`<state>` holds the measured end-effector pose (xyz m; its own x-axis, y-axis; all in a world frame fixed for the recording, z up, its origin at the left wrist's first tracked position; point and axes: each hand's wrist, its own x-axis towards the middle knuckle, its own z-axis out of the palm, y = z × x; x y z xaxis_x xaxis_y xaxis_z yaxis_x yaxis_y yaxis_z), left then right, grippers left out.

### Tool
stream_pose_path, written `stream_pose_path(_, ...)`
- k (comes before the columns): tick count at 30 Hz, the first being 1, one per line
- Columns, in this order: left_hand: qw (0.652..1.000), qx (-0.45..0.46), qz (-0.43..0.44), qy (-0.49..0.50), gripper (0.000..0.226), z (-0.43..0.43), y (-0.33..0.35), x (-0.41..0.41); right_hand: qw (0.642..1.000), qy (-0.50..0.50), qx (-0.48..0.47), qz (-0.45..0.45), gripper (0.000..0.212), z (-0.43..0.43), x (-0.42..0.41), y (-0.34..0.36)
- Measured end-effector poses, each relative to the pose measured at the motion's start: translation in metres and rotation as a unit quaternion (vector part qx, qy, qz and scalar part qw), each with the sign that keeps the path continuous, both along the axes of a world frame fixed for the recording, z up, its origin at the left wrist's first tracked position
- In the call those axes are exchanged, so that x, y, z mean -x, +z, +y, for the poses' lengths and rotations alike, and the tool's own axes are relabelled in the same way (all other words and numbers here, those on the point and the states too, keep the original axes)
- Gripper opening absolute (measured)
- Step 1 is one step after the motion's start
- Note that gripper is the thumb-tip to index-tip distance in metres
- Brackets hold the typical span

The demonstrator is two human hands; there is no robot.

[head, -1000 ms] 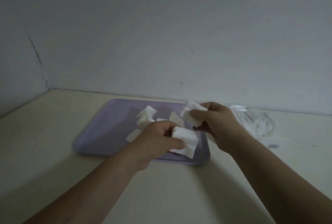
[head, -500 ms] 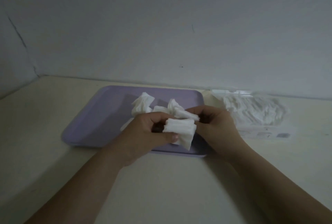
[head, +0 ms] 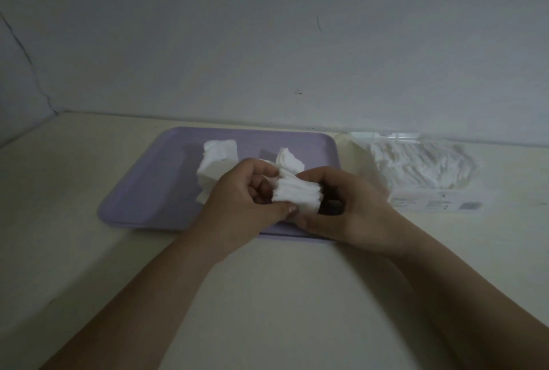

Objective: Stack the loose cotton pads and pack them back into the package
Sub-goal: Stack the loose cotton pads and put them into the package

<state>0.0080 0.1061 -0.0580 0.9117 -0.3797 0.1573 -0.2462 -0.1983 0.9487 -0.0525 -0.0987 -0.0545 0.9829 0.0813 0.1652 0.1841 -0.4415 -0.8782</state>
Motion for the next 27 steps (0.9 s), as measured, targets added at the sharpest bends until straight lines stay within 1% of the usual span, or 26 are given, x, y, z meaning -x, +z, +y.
stream_pose_path(2, 1.0, -0.022, -0.014, -0.011, 0.058, 0.001, 0.0, 0.0, 0.997, -0.035, 0.057, -0.033, 0.039, 0.003, -0.001, -0.002)
stream_pose_path(3, 0.999, -0.034, -0.022, -0.024, 0.057, 0.001, 0.0, 0.001, 0.997, -0.037, 0.059, -0.04, 0.036, 0.004, -0.001, -0.003)
stream_pose_path(5, 0.997, -0.058, -0.046, -0.037, 0.04, 0.0, 0.001, 0.003, 0.996, -0.044, 0.065, -0.047, 0.036, 0.003, -0.002, -0.004)
stream_pose_path(7, 0.995, -0.072, -0.06, -0.026, 0.029, 0.001, 0.0, 0.004, 0.993, -0.061, 0.089, -0.056, 0.045, 0.003, -0.002, -0.006)
stream_pose_path(10, 0.995, -0.076, -0.06, -0.02, 0.031, 0.003, 0.0, 0.003, 0.991, -0.071, 0.111, -0.038, 0.059, 0.008, -0.002, -0.007)
stream_pose_path(14, 0.996, -0.074, -0.054, -0.023, 0.033, 0.003, 0.0, 0.003, 0.992, -0.051, 0.115, -0.011, 0.086, 0.02, 0.004, -0.004)
stream_pose_path(16, 0.995, -0.076, -0.059, -0.031, 0.035, 0.002, -0.002, 0.003, 0.989, -0.036, 0.14, -0.004, 0.092, 0.025, 0.006, -0.004)
stream_pose_path(18, 0.995, -0.076, -0.059, -0.041, 0.035, 0.001, -0.005, 0.003, 0.986, -0.026, 0.163, 0.0, 0.093, 0.03, 0.008, -0.005)
stream_pose_path(21, 0.993, -0.086, -0.068, -0.044, 0.029, 0.0, -0.009, 0.001, 0.981, -0.017, 0.193, -0.019, 0.1, 0.034, 0.011, -0.004)
stream_pose_path(22, 0.992, -0.094, -0.076, -0.043, 0.026, 0.0, -0.011, 0.0, 0.981, -0.016, 0.193, -0.021, 0.1, 0.034, 0.011, -0.004)
stream_pose_path(25, 0.99, -0.098, -0.092, -0.041, 0.015, -0.001, -0.012, 0.002, 0.983, -0.036, 0.175, -0.033, 0.082, 0.033, 0.01, -0.006)
stream_pose_path(27, 0.988, -0.099, -0.105, -0.049, 0.015, 0.0, -0.009, 0.003, 0.985, -0.051, 0.151, -0.063, 0.071, 0.029, 0.009, -0.009)
